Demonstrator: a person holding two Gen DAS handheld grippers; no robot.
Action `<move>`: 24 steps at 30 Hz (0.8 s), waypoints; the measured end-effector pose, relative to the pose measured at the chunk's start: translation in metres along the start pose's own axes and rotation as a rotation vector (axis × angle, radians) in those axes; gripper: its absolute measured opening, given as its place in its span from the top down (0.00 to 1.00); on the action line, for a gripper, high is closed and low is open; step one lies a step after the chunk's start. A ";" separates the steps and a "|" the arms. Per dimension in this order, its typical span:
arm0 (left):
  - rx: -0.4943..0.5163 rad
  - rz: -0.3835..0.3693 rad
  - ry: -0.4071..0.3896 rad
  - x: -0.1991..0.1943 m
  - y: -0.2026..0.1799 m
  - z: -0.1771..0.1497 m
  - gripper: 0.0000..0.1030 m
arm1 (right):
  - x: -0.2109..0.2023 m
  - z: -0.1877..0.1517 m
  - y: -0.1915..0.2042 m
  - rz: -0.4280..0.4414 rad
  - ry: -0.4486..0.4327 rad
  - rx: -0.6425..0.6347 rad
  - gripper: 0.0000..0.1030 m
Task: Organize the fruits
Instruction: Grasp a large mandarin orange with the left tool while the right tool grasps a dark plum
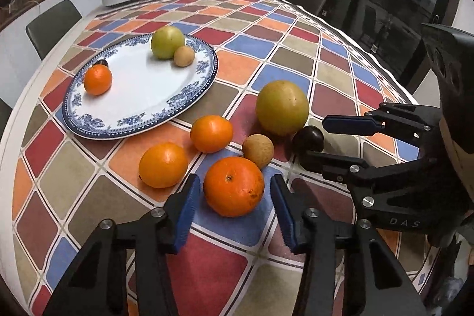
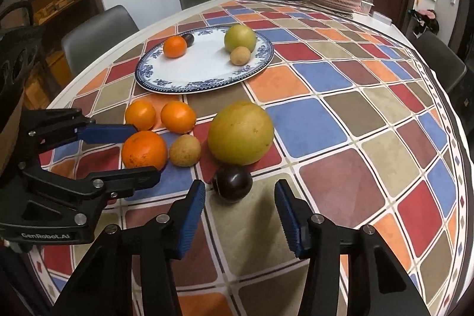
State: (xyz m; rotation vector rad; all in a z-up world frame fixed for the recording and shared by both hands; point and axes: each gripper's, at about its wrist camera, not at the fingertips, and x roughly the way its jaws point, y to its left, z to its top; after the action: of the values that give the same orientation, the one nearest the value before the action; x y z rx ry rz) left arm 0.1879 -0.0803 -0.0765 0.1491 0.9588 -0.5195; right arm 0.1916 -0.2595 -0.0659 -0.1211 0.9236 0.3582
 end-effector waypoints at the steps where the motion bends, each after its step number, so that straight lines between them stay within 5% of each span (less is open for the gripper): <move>1: -0.004 0.000 0.003 0.001 0.000 0.000 0.58 | 0.001 0.000 0.000 0.002 0.001 0.000 0.52; 16: -0.041 0.011 0.014 0.002 0.001 0.002 0.60 | 0.010 0.002 0.002 0.030 0.031 0.031 0.70; 24: -0.043 0.040 -0.002 -0.007 -0.001 -0.001 0.61 | 0.003 0.000 0.005 0.022 0.017 0.033 0.71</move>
State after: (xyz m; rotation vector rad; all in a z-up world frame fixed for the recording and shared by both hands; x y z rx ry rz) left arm 0.1833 -0.0781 -0.0710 0.1293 0.9626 -0.4617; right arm 0.1917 -0.2544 -0.0685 -0.0837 0.9475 0.3629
